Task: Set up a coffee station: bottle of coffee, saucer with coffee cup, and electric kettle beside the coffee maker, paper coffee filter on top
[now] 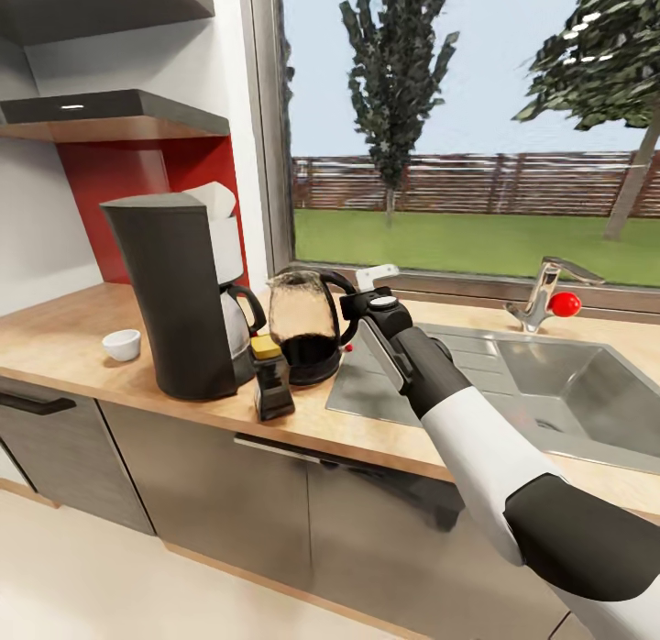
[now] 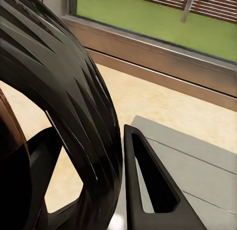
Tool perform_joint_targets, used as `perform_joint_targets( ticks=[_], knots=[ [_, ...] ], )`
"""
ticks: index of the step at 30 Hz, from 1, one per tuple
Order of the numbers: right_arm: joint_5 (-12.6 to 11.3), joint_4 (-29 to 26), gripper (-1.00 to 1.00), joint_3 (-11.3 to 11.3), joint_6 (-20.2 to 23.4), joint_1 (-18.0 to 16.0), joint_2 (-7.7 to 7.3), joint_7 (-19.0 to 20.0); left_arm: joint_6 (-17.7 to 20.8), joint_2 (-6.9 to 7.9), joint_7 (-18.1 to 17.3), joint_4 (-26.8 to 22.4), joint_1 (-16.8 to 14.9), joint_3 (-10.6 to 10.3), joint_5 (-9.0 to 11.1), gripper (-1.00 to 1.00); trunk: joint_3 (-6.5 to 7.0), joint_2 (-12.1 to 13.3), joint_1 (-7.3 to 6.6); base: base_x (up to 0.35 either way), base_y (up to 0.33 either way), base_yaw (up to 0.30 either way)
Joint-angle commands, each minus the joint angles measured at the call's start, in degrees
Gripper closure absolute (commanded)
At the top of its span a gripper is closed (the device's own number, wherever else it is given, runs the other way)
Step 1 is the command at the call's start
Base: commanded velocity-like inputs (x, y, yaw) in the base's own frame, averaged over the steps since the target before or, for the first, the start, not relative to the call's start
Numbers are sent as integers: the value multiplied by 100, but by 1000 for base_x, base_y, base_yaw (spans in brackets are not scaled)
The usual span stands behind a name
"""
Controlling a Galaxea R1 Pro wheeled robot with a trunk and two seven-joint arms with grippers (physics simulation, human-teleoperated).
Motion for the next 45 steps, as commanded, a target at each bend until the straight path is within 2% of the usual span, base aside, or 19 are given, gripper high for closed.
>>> perform_joint_targets(
  ticks=[1, 45],
  knots=[
    [-32, -6, 100, 10, 17, -6, 0, -51, -23, 1, -19, 9, -4, 11, -11, -100, -6, -3, -1, 0, 0, 0],
    [-30, 8, 100, -8, 17, -6, 0, -27, -23, 1, -19, 7, -4, 11, -9, -100, -135, -3, -1, 0, 0, 0]
  ],
)
